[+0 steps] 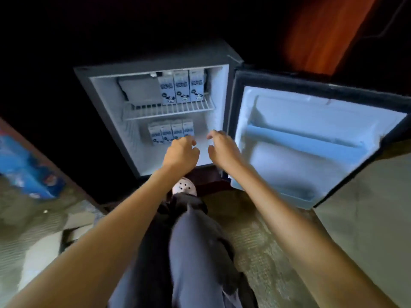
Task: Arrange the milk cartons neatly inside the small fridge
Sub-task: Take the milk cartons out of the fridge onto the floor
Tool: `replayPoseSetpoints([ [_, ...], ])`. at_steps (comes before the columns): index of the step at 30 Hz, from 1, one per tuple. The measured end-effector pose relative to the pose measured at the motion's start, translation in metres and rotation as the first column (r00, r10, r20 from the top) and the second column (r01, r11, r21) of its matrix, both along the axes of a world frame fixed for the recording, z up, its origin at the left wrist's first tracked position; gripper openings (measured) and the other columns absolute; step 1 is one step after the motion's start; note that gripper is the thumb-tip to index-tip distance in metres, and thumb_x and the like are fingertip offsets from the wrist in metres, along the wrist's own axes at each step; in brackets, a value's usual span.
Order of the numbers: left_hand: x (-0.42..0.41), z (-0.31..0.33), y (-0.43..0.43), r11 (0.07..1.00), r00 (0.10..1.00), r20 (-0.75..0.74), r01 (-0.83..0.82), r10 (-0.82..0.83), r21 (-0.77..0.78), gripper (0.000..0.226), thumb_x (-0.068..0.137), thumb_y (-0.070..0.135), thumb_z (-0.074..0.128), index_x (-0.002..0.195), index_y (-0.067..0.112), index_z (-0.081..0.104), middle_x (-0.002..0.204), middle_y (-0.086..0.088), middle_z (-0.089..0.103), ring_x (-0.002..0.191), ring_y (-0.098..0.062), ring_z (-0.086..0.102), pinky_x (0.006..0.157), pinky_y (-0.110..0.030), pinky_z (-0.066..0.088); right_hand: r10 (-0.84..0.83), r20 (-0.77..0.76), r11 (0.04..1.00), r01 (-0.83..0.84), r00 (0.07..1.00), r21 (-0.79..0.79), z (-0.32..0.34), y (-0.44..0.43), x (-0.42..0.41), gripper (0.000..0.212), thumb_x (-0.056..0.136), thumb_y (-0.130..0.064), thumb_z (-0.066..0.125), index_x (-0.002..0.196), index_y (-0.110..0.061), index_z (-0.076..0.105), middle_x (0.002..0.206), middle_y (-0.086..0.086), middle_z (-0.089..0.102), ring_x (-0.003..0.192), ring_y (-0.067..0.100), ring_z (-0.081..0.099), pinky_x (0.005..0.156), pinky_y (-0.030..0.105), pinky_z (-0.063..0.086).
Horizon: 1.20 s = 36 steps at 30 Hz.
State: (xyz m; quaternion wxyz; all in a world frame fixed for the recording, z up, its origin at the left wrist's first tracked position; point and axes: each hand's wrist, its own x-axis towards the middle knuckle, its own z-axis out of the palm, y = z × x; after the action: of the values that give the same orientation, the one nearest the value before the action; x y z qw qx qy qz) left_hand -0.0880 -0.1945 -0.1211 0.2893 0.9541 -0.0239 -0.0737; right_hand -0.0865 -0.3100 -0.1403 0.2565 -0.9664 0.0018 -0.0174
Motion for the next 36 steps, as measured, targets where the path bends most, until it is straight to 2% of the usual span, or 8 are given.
replayPoseSetpoints([
  [4, 0.052, -0.012, 0.039, 0.997, 0.998, -0.002, -0.068, 0.068, 0.045, 0.036, 0.094, 0.01, 0.043, 0.129, 0.007, 0.049, 0.131, -0.016, 0.053, 0.116, -0.034, 0.052, 0.091, -0.035, 0.044, 0.109, -0.057, 0.99, -0.114, 0.992, -0.082, -0.007, 0.031, 0.069, 0.038, 0.091, 0.002, 0.04, 0.129, -0.003, 0.044, 0.137, 0.015, 0.044, 0.123, 0.034, 0.046, 0.097, 0.039, 0.041],
  [7, 0.099, -0.019, 0.055, 0.995, 0.998, 0.044, -0.052, 0.048, 0.084, 0.037, 0.091, 0.003, 0.041, 0.127, 0.001, 0.044, 0.135, -0.017, 0.046, 0.121, -0.033, 0.047, 0.094, -0.039, 0.042, 0.124, -0.077, 0.976, -0.136, 0.989, -0.172, -0.012, 0.035, 0.117, 0.061, 0.089, 0.011, 0.036, 0.146, -0.006, 0.02, 0.157, 0.01, 0.012, 0.144, 0.028, 0.015, 0.11, 0.038, 0.03],
  [13, 0.178, -0.019, 0.048, 0.992, 0.984, 0.162, 0.051, -0.069, 0.113, 0.073, 0.087, -0.012, 0.03, 0.15, 0.008, -0.001, 0.159, -0.005, -0.007, 0.147, -0.026, 0.005, 0.116, -0.037, 0.022, 0.095, 0.117, 0.945, -0.053, 0.989, -0.322, -0.008, 0.039, 0.193, 0.079, 0.088, 0.007, 0.043, 0.148, -0.008, -0.006, 0.157, 0.007, -0.018, 0.146, 0.025, -0.01, 0.12, 0.043, 0.012],
  [16, 0.203, -0.019, 0.042, 0.988, 0.963, 0.253, 0.054, -0.09, 0.143, 0.081, 0.084, -0.014, 0.033, 0.15, 0.009, -0.007, 0.159, -0.006, -0.009, 0.147, -0.023, -0.003, 0.118, -0.039, 0.022, 0.09, 0.166, 0.923, -0.019, 0.982, -0.385, -0.011, 0.041, 0.22, 0.083, 0.089, -0.006, 0.051, 0.148, -0.008, -0.007, 0.158, 0.008, -0.01, 0.147, 0.026, -0.008, 0.119, 0.05, 0.005],
  [27, 0.222, -0.016, 0.036, 0.922, 0.905, 0.407, -0.047, -0.123, 0.383, 0.063, 0.084, 0.0, 0.045, 0.143, 0.004, 0.023, 0.147, -0.017, 0.026, 0.132, -0.032, 0.03, 0.11, -0.037, 0.028, 0.12, 0.435, 0.898, 0.088, 0.892, -0.43, -0.016, 0.034, 0.237, 0.078, 0.076, -0.007, 0.062, 0.144, -0.005, 0.025, 0.149, 0.016, 0.029, 0.14, 0.033, 0.022, 0.118, 0.05, 0.01],
  [30, 0.212, -0.037, 0.036, 0.9, 0.753, 0.633, -0.134, -0.179, 0.415, 0.061, 0.067, 0.005, 0.051, 0.128, 0.004, 0.051, 0.124, -0.013, 0.053, 0.108, -0.027, 0.048, 0.091, -0.03, 0.044, 0.12, 0.611, 0.913, 0.155, 0.782, -0.378, -0.034, 0.031, 0.229, 0.073, 0.057, 0.003, 0.069, 0.124, -0.003, 0.041, 0.13, 0.025, 0.046, 0.122, 0.04, 0.036, 0.109, 0.057, 0.03],
  [33, 0.207, -0.056, 0.042, 0.914, 0.641, 0.745, -0.165, -0.186, 0.37, 0.056, 0.062, 0.007, 0.038, 0.117, 0.008, 0.05, 0.113, -0.01, 0.045, 0.101, -0.024, 0.038, 0.089, -0.031, 0.037, 0.12, 0.719, 0.956, 0.115, 0.685, -0.27, -0.045, 0.03, 0.221, 0.065, 0.053, 0.011, 0.068, 0.107, -0.006, 0.038, 0.126, 0.028, 0.049, 0.12, 0.035, 0.031, 0.104, 0.06, 0.035],
  [36, 0.198, -0.058, 0.046, 0.918, 0.725, 0.669, -0.135, -0.165, 0.372, 0.065, 0.063, -0.001, 0.051, 0.128, 0.006, 0.044, 0.13, -0.015, 0.044, 0.116, -0.031, 0.046, 0.092, -0.04, 0.047, 0.135, 0.682, 0.969, 0.047, 0.719, -0.242, -0.046, 0.028, 0.218, 0.081, 0.047, 0.011, 0.076, 0.114, -0.007, 0.036, 0.116, 0.022, 0.06, 0.118, 0.034, 0.049, 0.103, 0.057, 0.036],
])
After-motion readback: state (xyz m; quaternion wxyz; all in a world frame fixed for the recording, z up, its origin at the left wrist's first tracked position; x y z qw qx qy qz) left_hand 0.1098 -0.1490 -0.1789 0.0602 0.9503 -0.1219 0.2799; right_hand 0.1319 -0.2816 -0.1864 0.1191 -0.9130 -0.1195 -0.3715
